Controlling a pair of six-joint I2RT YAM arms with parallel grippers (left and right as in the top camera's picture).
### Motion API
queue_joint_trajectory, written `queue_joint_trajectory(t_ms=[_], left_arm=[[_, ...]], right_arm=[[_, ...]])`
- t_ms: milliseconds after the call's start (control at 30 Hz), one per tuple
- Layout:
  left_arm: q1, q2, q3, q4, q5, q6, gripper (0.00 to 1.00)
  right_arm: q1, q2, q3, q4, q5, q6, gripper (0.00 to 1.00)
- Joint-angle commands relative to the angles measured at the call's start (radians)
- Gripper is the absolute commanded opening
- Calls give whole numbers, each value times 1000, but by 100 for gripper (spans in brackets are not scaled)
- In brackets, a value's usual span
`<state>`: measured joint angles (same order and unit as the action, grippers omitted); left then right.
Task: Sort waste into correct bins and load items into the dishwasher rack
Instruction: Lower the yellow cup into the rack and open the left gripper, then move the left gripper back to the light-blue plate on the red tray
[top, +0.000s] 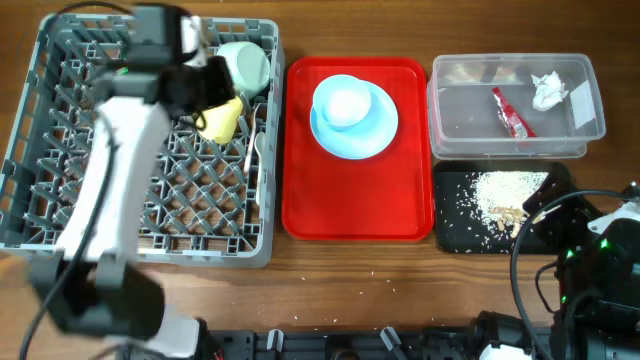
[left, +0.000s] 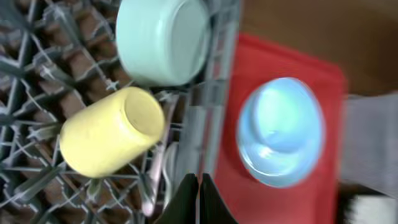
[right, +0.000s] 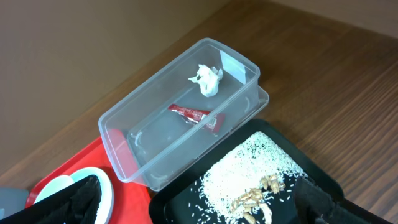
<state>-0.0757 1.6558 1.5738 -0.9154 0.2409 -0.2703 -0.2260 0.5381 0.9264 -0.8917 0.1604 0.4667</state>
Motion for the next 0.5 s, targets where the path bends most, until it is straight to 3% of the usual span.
queue_joint_trajectory(t_ms=[0, 100, 200, 333, 400, 467], left_arm=[[-31, 208, -3, 46, -180, -64, 4], [-29, 272, -3, 32, -268, -64, 4], [-29, 234, -3, -124, -435, -124, 4], [-40, 100, -3, -252, -378, -166, 4], [-75, 17, -3, -217, -188, -153, 14], [-131, 12, -3, -175, -164, -153, 31]], right_arm=[[-3, -3, 8, 3, -5, 6, 100], [-3, -3, 8, 3, -5, 6, 100], [-3, -3, 8, 3, -5, 6, 100], [-3, -3, 8, 3, -5, 6, 100], [-3, -3, 8, 3, -5, 6, 100], [-3, -3, 8, 3, -5, 6, 100]])
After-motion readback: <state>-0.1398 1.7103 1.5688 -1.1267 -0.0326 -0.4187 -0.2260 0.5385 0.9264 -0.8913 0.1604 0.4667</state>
